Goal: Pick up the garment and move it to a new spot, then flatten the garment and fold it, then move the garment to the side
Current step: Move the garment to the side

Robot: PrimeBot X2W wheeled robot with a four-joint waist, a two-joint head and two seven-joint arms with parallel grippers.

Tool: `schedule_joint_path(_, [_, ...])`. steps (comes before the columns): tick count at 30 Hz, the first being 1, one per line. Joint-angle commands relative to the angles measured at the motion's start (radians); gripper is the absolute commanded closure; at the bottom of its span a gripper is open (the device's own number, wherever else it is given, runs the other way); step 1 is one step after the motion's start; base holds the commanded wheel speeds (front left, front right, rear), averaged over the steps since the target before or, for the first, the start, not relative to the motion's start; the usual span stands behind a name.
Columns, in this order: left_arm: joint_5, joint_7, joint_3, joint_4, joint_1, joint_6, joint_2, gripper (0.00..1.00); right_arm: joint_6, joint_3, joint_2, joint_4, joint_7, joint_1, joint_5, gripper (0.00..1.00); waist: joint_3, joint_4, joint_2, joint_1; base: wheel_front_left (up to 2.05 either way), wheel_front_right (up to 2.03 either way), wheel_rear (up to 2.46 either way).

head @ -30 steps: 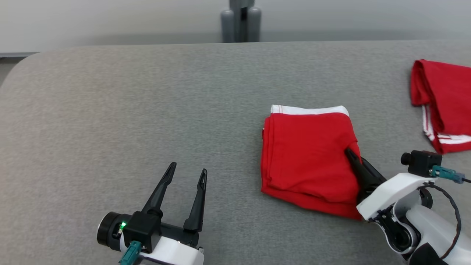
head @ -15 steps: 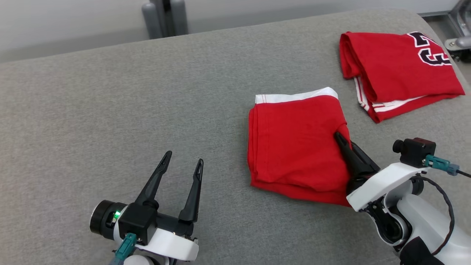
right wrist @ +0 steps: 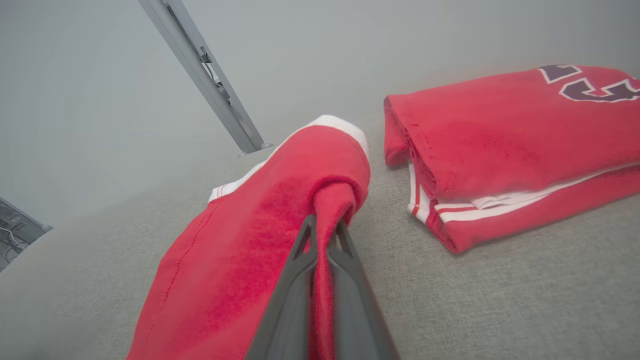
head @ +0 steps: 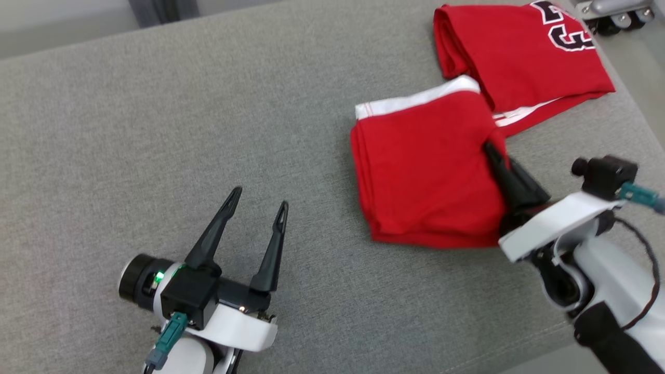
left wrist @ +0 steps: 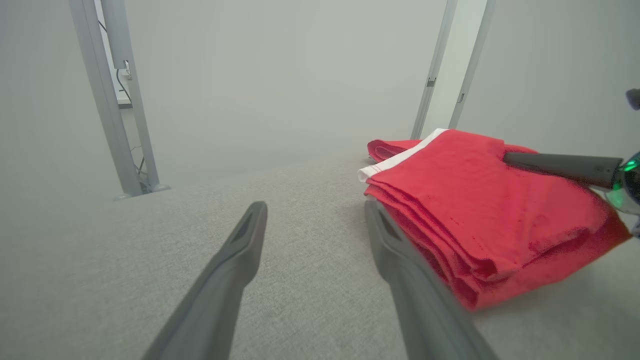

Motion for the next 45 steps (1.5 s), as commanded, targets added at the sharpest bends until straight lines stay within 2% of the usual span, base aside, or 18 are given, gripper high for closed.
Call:
schedule_joint_path(1, [-0.001, -0.004, -0.007, -0.029, -0.035, -0.014, 0.000, 0.00, 0.000, -0.010, -0.019, -0.001, -0.005, -0.041, -0.017, 1.00, 0.037, 0.009, -0.0001, 0.0000, 0.00, 0.00, 0.00])
schedule_joint_path(10, [0.024, 0.000, -0.044, -0.133, -0.103, -0.025, 0.000, 0.00, 0.000, -0.065, -0.120, -0.026, -0.005, -0.172, -0.062, 1.00, 0.148, 0.053, -0.0001, 0.0000, 0.00, 0.00, 0.00])
schedule_joint_path(14, [0.040, 0.012, -0.051, -0.182, -0.127, -0.025, 0.012, 0.00, 0.000, -0.092, -0.192, -0.039, -0.005, -0.231, -0.074, 1.00, 0.200, 0.069, -0.0001, 0.0000, 0.00, 0.00, 0.00])
schedule_joint_path(23, [0.051, 0.028, -0.050, -0.241, -0.154, -0.019, 0.032, 0.00, 0.000, -0.112, -0.374, -0.025, -0.005, -0.334, -0.023, 1.00, 0.282, 0.087, -0.0001, 0.0000, 0.00, 0.00, 0.00])
schedule_joint_path(26, [0.057, 0.027, -0.048, -0.247, -0.154, -0.016, 0.043, 0.00, 0.000, -0.103, -0.412, 0.019, 0.002, -0.370, -0.040, 1.00, 0.295, 0.086, -0.0001, 0.0000, 0.00, 0.00, 0.00])
schedule_joint_path(27, [0.058, 0.028, -0.047, -0.247, -0.153, -0.015, 0.046, 0.00, 0.000, -0.085, -0.403, 0.014, 0.016, -0.379, -0.035, 1.00, 0.298, 0.086, -0.0001, 0.0000, 0.00, 0.00, 0.00])
schedule_joint_path(29, [0.060, 0.030, -0.046, -0.250, -0.156, -0.014, 0.053, 0.00, -0.001, -0.033, -0.440, 0.060, 0.035, -0.416, -0.148, 1.00, 0.305, 0.085, -0.0001, 0.0000, 0.00, 0.00, 0.00])
schedule_joint_path(33, [0.061, 0.039, -0.047, -0.258, -0.172, -0.014, 0.057, 0.00, 0.000, 0.021, -0.416, 0.179, 0.055, -0.495, -0.354, 1.00, 0.314, 0.085, -0.0001, 0.0000, 0.00, 0.00, 0.00])
schedule_joint_path(40, [0.055, 0.042, -0.057, -0.265, -0.180, -0.015, 0.061, 0.00, -0.001, -0.025, -0.336, 0.374, 0.039, -0.587, -0.647, 1.00, 0.306, 0.100, -0.0001, 0.0000, 0.00, 0.00, 0.00])
schedule_joint_path(42, [0.052, 0.040, -0.058, -0.263, -0.174, -0.012, 0.062, 0.00, -0.001, -0.041, -0.323, 0.401, 0.029, -0.589, -0.692, 1.00, 0.302, 0.105, -0.0001, 0.0000, 0.00, 0.00, 0.00])
schedule_joint_path(43, [0.049, 0.039, -0.059, -0.261, -0.172, -0.013, 0.062, 0.00, -0.001, -0.051, -0.319, 0.415, 0.028, -0.589, -0.711, 0.92, 0.300, 0.107, -0.0001, 0.0000, 0.00, 0.00, 0.00])
schedule_joint_path(44, [0.047, 0.039, -0.061, -0.259, -0.170, -0.014, 0.061, 0.00, -0.001, -0.059, -0.314, 0.427, 0.024, -0.588, -0.728, 0.59, 0.297, 0.110, -0.0001, 0.0000, 0.00, 0.00, 0.00])
schedule_joint_path(45, [0.045, 0.038, -0.063, -0.257, -0.169, -0.014, 0.060, 0.00, -0.001, -0.069, -0.309, 0.440, 0.020, -0.587, -0.745, 0.00, 0.293, 0.113, -0.0001, 0.0000, 0.00, 0.00, 0.00])
